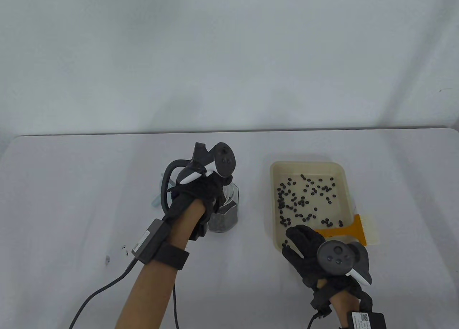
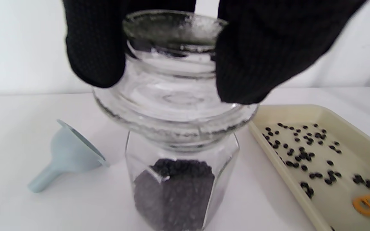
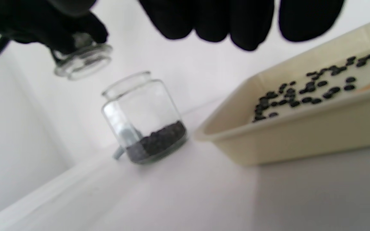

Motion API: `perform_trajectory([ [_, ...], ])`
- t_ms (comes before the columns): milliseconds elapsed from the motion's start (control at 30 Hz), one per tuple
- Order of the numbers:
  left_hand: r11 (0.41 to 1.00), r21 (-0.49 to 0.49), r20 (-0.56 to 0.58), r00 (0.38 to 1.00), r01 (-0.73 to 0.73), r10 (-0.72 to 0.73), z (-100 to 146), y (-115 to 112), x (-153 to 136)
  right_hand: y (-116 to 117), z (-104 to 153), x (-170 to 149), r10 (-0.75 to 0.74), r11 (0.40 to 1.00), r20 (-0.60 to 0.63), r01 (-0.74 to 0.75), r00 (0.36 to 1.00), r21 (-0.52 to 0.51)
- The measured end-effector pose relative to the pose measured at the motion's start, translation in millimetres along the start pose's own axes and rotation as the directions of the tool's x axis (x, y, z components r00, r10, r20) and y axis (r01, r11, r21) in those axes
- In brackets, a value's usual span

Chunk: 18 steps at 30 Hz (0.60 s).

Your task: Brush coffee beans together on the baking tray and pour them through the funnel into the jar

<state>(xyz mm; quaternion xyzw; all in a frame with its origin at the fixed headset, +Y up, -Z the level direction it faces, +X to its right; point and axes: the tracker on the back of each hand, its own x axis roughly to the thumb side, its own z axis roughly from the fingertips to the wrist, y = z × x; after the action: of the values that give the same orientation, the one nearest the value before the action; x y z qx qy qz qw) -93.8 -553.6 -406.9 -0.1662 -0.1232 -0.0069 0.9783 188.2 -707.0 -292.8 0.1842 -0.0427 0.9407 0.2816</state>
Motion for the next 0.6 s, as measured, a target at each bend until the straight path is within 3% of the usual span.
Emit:
perform_trajectory([
  [167,1.0,-0.015,0.074,0.997,0.021,-0.02,29,-27,-2,0,4,-3,0.007,1.0,-0.025,-0.007,1.0,-0.001],
  [400,0.995,-0.074,0.136,0.99,0.059,-0.049,53,-103,-2,1,6,-11,0.012,1.0,-0.065,-0.012,0.998,0.004],
  [600,0.988,-0.124,0.185,0.98,0.093,-0.069,55,-160,7,0,7,-13,0.022,1.0,-0.082,-0.022,0.996,0.002],
])
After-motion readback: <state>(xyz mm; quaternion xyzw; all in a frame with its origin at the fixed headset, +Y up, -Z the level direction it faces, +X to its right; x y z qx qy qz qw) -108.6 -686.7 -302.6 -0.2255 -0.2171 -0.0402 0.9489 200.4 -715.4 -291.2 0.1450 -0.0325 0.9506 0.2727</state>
